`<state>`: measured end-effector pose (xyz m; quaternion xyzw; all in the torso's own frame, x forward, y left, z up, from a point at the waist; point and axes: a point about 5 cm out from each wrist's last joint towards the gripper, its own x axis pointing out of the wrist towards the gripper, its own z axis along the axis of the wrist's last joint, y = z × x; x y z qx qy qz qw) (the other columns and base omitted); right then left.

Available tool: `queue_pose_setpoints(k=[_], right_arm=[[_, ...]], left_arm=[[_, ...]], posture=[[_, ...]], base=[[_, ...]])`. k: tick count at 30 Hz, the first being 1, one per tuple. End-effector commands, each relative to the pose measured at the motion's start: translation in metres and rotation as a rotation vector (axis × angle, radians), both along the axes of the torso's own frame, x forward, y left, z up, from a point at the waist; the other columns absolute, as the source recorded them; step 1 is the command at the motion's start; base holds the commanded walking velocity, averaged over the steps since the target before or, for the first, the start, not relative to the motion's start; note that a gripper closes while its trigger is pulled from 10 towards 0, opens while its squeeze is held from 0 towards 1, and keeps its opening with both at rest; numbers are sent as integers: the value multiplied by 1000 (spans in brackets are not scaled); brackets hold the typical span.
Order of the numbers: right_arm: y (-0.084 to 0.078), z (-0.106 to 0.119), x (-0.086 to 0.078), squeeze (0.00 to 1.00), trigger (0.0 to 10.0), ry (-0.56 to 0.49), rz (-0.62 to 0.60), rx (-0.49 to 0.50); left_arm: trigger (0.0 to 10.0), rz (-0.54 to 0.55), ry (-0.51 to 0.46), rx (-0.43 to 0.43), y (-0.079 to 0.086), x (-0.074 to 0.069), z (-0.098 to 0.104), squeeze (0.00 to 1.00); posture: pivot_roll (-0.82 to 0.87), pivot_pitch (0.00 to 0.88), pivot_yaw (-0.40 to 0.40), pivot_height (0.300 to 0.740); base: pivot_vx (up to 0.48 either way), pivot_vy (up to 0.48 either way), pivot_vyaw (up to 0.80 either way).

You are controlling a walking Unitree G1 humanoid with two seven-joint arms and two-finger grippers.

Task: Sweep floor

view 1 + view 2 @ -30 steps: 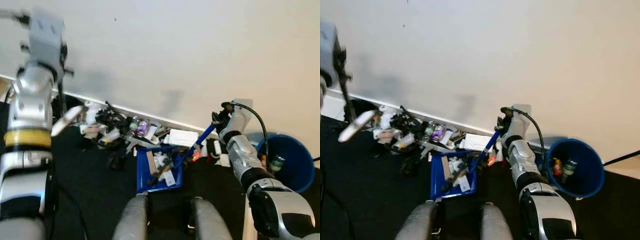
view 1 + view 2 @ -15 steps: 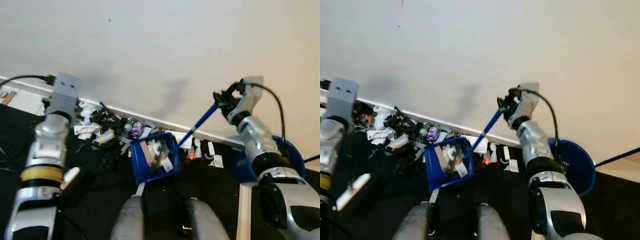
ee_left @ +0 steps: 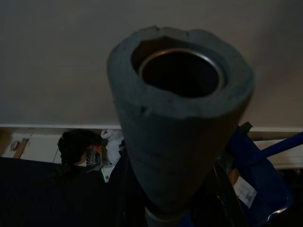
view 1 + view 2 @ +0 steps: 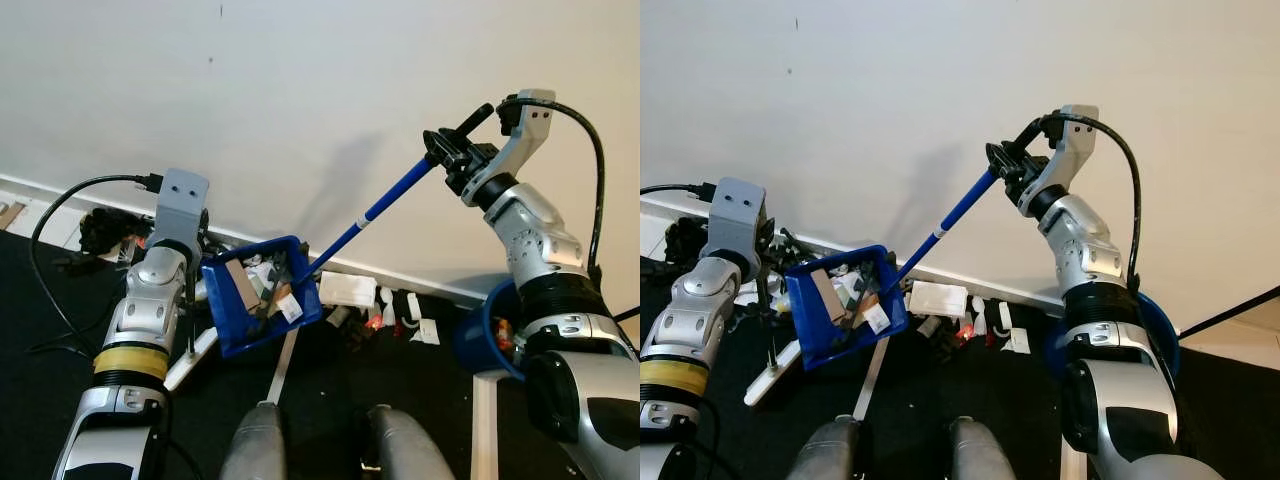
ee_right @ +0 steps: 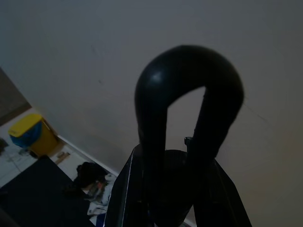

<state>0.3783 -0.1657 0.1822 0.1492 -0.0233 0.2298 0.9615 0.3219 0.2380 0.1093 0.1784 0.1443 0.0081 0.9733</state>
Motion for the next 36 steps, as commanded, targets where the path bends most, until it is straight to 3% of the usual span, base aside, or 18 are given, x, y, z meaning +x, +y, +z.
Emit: queue_pose_setpoints(k=[1, 2, 3, 4, 5, 10, 13, 14, 18, 21, 24, 29, 32, 33, 34, 36], right_arm=[[-5, 10, -2, 0, 10000, -35, 9, 44], [-9, -16, -6, 0, 10000, 32, -30, -103], [-12, -29, -9, 0, 10000, 75, -55, -111], [-12, -29, -9, 0, 10000, 75, -55, -111], [-14, -34, -12, 0, 10000, 102, -81, -49], [-28, -57, -18, 0, 10000, 181, -237, -54], [-46, -72, -25, 0, 10000, 271, -399, 315], [-46, -72, -25, 0, 10000, 271, -399, 315], [-49, -81, -31, 0, 10000, 324, -433, 569], [-47, -83, -31, 0, 10000, 337, -428, 602], [-39, -86, -30, 0, 10000, 375, -418, 721], [-34, -88, -29, 0, 10000, 376, -414, 602], [-35, -84, -27, 0, 10000, 328, -411, 392], [-35, -84, -27, 0, 10000, 328, -411, 392], [-35, -79, -25, 0, 10000, 294, -398, 302], [-34, -73, -23, 0, 10000, 266, -381, 260]], left_arm=[[10000, -18, 3, 3, -8, -1, -3, 0], [10000, -6, 11, 17, -4, -3, -4, 0], [10000, 2, 18, 33, -1, -4, -5, 0], [10000, 2, 18, 33, -1, -4, -5, 0], [10000, 7, 23, 46, 2, -5, -5, 0], [10000, 25, 32, 62, 10, -9, -6, 0], [10000, 36, 33, 77, 15, -9, -5, 0], [10000, 36, 33, 77, 15, -9, -5, 0], [10000, 39, 29, 83, 14, -8, -4, 0], [10000, 38, 27, 84, 13, -8, -4, 0], [10000, 33, 26, 87, 13, -8, -4, 0], [10000, 30, 25, 91, 14, -7, -3, 0], [10000, 35, 23, 93, 15, -7, -2, 0], [10000, 35, 23, 93, 15, -7, -2, 0], [10000, 39, 23, 95, 16, -8, -2, 0], [10000, 42, 23, 101, 17, -9, -3, 0]], posture=[[111, 0, -71, 740], [112, 0, -73, 740], [116, 0, -75, 740], [116, 0, -75, 740], [117, 0, -73, 740], [118, 0, -71, 740], [118, 10, -66, 740], [118, 10, -66, 740], [120, 15, -69, 740], [121, 15, -69, 740], [123, 12, -64, 740], [130, 9, -67, 740], [131, 9, -68, 740], [131, 9, -68, 740], [131, 11, -68, 740], [131, 10, -68, 740]], base=[[0, 0, 0], [0, 0, 0], [0, 0, 0], [0, 0, 0], [0, 0, 0], [0, 0, 0], [0, 0, 0], [0, 0, 0], [0, 0, 0], [0, 0, 0], [0, 0, 0], [0, 0, 0], [0, 0, 0], [0, 0, 0], [0, 0, 0], [0, 0, 0]])
